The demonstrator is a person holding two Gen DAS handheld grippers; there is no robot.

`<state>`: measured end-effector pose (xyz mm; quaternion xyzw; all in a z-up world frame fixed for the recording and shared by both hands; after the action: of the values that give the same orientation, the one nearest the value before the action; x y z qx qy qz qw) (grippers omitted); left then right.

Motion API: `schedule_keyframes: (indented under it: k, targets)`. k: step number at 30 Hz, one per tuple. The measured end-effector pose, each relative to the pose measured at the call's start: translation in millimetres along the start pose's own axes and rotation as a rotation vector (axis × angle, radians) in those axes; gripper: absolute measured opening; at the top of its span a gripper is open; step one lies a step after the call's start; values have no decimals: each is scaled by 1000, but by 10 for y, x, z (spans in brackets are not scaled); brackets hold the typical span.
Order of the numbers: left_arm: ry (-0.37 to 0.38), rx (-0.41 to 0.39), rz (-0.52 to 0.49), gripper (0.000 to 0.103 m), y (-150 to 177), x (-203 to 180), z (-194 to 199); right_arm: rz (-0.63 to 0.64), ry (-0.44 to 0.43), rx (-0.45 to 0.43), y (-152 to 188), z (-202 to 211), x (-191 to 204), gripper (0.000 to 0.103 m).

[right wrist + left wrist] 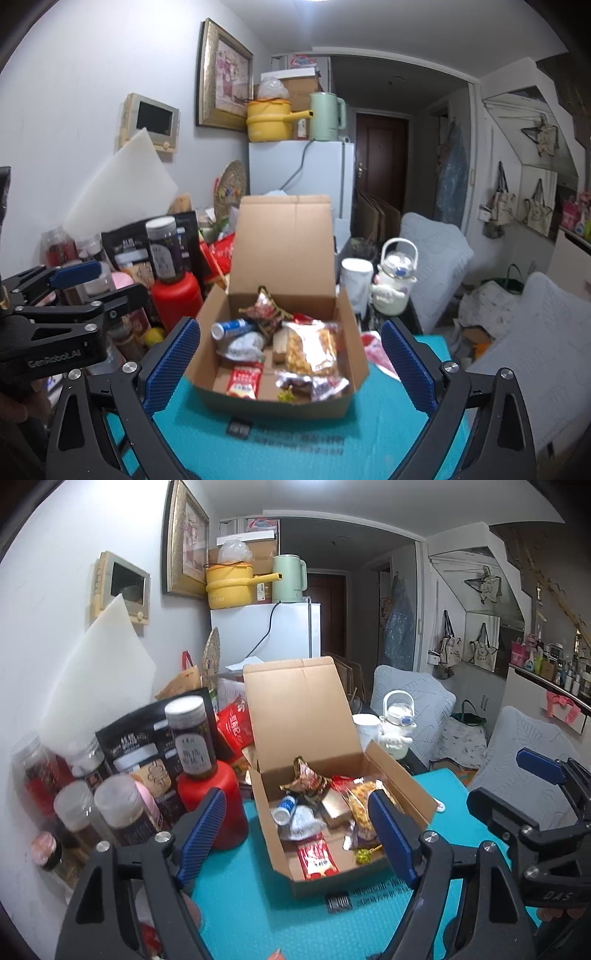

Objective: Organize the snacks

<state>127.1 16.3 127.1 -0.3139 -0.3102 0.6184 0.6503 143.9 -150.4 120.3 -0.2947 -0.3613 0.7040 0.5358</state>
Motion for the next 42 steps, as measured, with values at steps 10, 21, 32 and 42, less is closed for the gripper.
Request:
schedule_keyframes:
  k: [10,21,32,42]
  targets:
    - [24,66,3,79,369,-40,-24,-46,12,84,418,10,39,100]
    - [39,132,-17,79,635,-169,-112,-87,27,157,685,-68,-38,100]
    - [38,174,-11,79,706,-212,-228,-76,26,182,746,-138,-43,100]
    - [51,180,14,79,714,-174,-264,-64,8,183,734,-169,-20,100]
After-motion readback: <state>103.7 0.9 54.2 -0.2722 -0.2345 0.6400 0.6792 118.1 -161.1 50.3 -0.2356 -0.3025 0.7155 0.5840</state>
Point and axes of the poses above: each gripper's, at about its wrist camera, not at the fingertips, and z roughly against the way its jaws point, x to its left, y to its underside, the point moved 3 cm from there along -z, roughly the way its jaws point, and after that the axes turned 10 degrees about x, right-handed, at the moved point
